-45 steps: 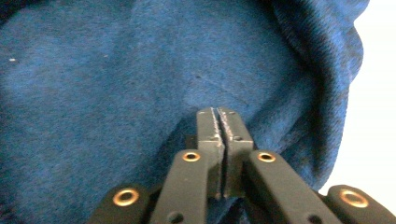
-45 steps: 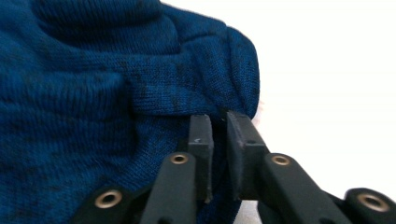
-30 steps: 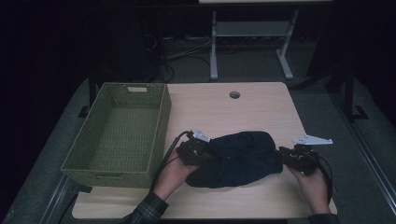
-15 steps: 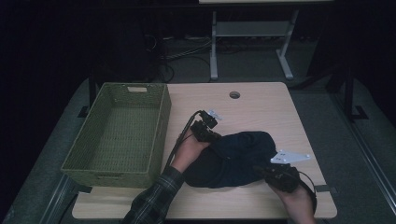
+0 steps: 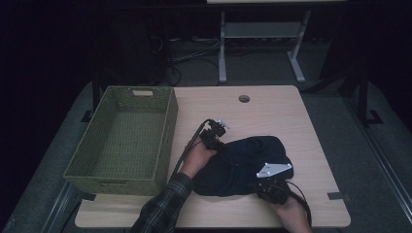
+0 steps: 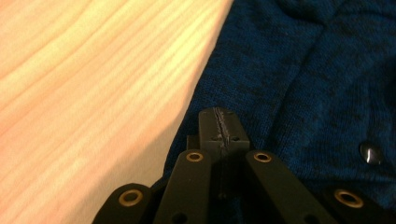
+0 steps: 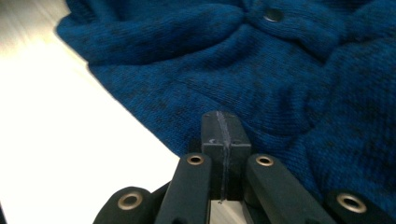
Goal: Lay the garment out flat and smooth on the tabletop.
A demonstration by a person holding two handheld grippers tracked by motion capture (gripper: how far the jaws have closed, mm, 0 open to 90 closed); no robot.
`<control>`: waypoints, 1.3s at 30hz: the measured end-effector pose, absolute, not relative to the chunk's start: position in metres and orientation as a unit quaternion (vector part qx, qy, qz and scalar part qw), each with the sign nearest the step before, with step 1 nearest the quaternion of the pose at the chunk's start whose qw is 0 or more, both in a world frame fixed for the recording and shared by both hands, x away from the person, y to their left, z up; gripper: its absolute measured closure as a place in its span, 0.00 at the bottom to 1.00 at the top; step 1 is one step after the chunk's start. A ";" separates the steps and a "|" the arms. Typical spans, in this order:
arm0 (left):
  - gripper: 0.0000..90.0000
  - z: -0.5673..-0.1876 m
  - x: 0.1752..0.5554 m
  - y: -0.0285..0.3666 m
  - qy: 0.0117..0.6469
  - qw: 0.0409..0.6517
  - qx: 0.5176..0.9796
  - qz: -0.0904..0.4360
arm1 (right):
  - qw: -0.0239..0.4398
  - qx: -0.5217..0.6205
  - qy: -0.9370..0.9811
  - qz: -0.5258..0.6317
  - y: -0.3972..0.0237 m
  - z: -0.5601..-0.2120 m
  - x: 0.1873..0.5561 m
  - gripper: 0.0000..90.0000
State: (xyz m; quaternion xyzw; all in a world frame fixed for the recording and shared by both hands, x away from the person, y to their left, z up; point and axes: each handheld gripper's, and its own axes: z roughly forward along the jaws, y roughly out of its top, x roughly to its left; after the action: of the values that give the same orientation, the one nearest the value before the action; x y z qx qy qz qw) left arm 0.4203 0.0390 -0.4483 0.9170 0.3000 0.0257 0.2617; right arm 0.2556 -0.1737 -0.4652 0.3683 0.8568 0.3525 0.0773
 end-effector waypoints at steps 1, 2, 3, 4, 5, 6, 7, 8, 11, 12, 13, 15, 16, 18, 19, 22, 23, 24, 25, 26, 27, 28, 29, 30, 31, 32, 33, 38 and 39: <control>1.00 -0.448 0.418 0.041 0.300 0.259 0.918 0.025 | 0.080 0.371 0.856 0.350 -0.175 -0.465 0.256 1.00; 1.00 -0.448 0.416 0.042 0.299 0.257 0.919 0.024 | 0.084 0.373 0.856 0.348 -0.177 -0.465 0.257 1.00; 1.00 -0.447 0.413 0.044 0.300 0.256 0.918 0.025 | 0.087 0.377 0.855 0.344 -0.179 -0.464 0.257 1.00; 1.00 -0.448 0.410 0.046 0.304 0.259 0.916 0.026 | 0.090 0.381 0.854 0.343 -0.182 -0.464 0.259 1.00; 1.00 -0.448 0.406 0.049 0.301 0.258 0.918 0.025 | 0.090 0.386 0.852 0.342 -0.185 -0.464 0.260 1.00; 1.00 -0.448 0.401 0.053 0.303 0.260 0.917 0.022 | 0.095 0.394 0.847 0.343 -0.190 -0.464 0.263 1.00; 1.00 -0.448 0.401 0.053 0.303 0.260 0.917 0.022 | 0.095 0.394 0.847 0.343 -0.190 -0.464 0.263 1.00; 1.00 -0.448 0.398 0.056 0.302 0.262 0.916 0.020 | 0.098 0.399 0.845 0.342 -0.192 -0.464 0.264 1.00; 1.00 -0.448 0.391 0.062 0.304 0.266 0.915 0.013 | 0.107 0.404 0.844 0.336 -0.199 -0.464 0.269 1.00; 1.00 -0.449 0.389 0.064 0.305 0.268 0.914 0.013 | 0.110 0.407 0.843 0.335 -0.200 -0.464 0.270 1.00; 1.00 -0.449 0.387 0.065 0.306 0.270 0.913 0.010 | 0.113 0.408 0.842 0.334 -0.202 -0.464 0.271 1.00; 1.00 -0.450 0.381 0.069 0.307 0.276 0.911 0.003 | 0.121 0.408 0.842 0.330 -0.205 -0.464 0.275 1.00; 1.00 -0.450 0.381 0.069 0.307 0.276 0.911 0.003 | 0.121 0.408 0.842 0.330 -0.205 -0.464 0.275 1.00; 1.00 -0.450 0.377 0.072 0.305 0.277 0.911 0.000 | 0.126 0.413 0.841 0.328 -0.206 -0.464 0.278 1.00; 1.00 -0.450 0.376 0.074 0.306 0.280 0.910 -0.002 | 0.129 0.411 0.841 0.327 -0.207 -0.464 0.280 1.00; 1.00 -0.450 0.371 0.076 0.307 0.282 0.909 -0.006 | 0.136 0.413 0.840 0.325 -0.208 -0.464 0.285 1.00; 1.00 -0.451 0.369 0.077 0.306 0.283 0.909 -0.008 | 0.138 0.414 0.839 0.325 -0.208 -0.464 0.286 1.00; 1.00 -0.450 0.368 0.077 0.304 0.282 0.910 -0.009 | 0.138 0.414 0.839 0.324 -0.208 -0.464 0.287 1.00; 1.00 -0.450 0.367 0.078 0.302 0.281 0.911 -0.009 | 0.140 0.414 0.840 0.323 -0.208 -0.464 0.288 1.00; 1.00 -0.450 0.365 0.078 0.303 0.282 0.910 -0.010 | 0.143 0.413 0.840 0.322 -0.208 -0.465 0.289 1.00; 1.00 -0.450 0.364 0.078 0.301 0.282 0.911 -0.010 | 0.145 0.412 0.840 0.321 -0.208 -0.464 0.290 1.00; 1.00 -0.450 0.362 0.079 0.301 0.282 0.911 -0.010 | 0.147 0.412 0.841 0.319 -0.208 -0.464 0.292 1.00; 1.00 -0.450 0.359 0.080 0.300 0.282 0.911 -0.012 | 0.148 0.413 0.841 0.317 -0.207 -0.464 0.293 1.00; 1.00 -0.450 0.357 0.080 0.299 0.283 0.911 -0.013 | 0.150 0.414 0.840 0.317 -0.207 -0.464 0.295 1.00; 1.00 -0.451 0.354 0.080 0.299 0.284 0.911 -0.013 | 0.152 0.414 0.840 0.317 -0.207 -0.465 0.297 1.00; 1.00 -0.450 0.351 0.081 0.296 0.282 0.912 -0.015 | 0.155 0.414 0.839 0.316 -0.207 -0.465 0.299 1.00; 1.00 -0.450 0.348 0.081 0.294 0.282 0.913 -0.015 | 0.157 0.416 0.838 0.317 -0.207 -0.465 0.302 1.00; 1.00 -0.450 0.333 0.082 0.281 0.282 0.917 -0.021 | 0.164 0.417 0.835 0.321 -0.207 -0.466 0.312 1.00; 1.00 -0.450 0.330 0.082 0.279 0.283 0.917 -0.023 | 0.164 0.418 0.834 0.320 -0.207 -0.466 0.314 1.00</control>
State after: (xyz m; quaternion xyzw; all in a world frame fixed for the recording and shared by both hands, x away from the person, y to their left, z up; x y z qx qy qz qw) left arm 0.3299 0.0819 -0.4503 0.9173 0.2795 -0.0225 0.2826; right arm 0.3135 -0.2068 -0.4662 0.4183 0.8340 0.3203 0.1639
